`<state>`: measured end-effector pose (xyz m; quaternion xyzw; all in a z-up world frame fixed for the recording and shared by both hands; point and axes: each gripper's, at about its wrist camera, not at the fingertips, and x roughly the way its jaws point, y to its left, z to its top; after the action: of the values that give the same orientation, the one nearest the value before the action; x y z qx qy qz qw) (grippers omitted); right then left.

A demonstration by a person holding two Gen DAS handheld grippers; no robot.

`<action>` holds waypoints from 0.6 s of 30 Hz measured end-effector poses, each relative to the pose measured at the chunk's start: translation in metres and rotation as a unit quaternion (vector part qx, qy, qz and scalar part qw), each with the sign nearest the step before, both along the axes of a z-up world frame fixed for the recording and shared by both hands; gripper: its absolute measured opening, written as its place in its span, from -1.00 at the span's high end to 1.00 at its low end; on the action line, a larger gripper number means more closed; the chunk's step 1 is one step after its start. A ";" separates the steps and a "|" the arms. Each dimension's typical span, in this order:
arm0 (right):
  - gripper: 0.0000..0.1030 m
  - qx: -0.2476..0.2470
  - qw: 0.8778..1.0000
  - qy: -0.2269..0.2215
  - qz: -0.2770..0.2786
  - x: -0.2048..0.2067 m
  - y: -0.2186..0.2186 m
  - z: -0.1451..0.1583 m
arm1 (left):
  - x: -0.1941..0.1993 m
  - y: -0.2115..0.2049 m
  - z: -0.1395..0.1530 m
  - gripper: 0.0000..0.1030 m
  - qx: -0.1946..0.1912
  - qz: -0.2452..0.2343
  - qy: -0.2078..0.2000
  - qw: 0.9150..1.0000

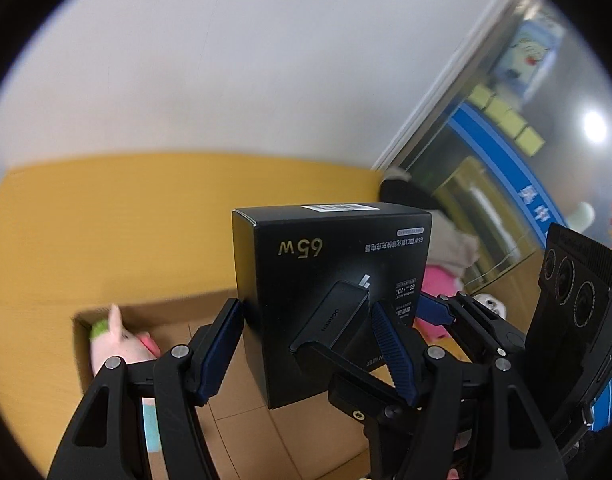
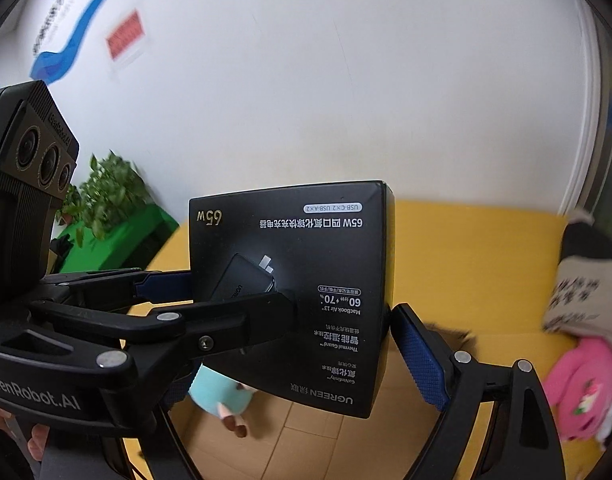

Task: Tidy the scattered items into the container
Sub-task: 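Carry the charger box with the left gripper into the box and release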

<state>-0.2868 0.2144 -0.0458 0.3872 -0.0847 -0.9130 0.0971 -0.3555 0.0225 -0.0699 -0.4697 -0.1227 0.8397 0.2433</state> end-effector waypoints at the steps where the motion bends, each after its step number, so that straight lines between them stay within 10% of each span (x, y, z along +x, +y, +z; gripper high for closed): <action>1: -0.77 -0.004 1.000 -0.012 -0.001 -0.006 0.002 -0.014 | -0.005 0.001 -0.014 -0.28 0.000 0.001 -0.013 1.000; 10: -0.73 -0.046 0.988 -0.146 -0.006 -0.052 0.013 -0.160 | -0.042 0.000 -0.158 -0.27 -0.019 0.018 -0.148 0.989; 18: -0.74 -0.052 0.972 -0.227 -0.020 -0.079 0.003 -0.232 | -0.054 -0.007 -0.218 -0.28 -0.067 0.056 -0.225 0.970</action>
<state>-0.3658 0.2170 -0.2773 0.5767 -0.1595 -0.7975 0.0768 -0.4099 0.0160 -0.2883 -0.6541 -0.1438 0.7311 0.1302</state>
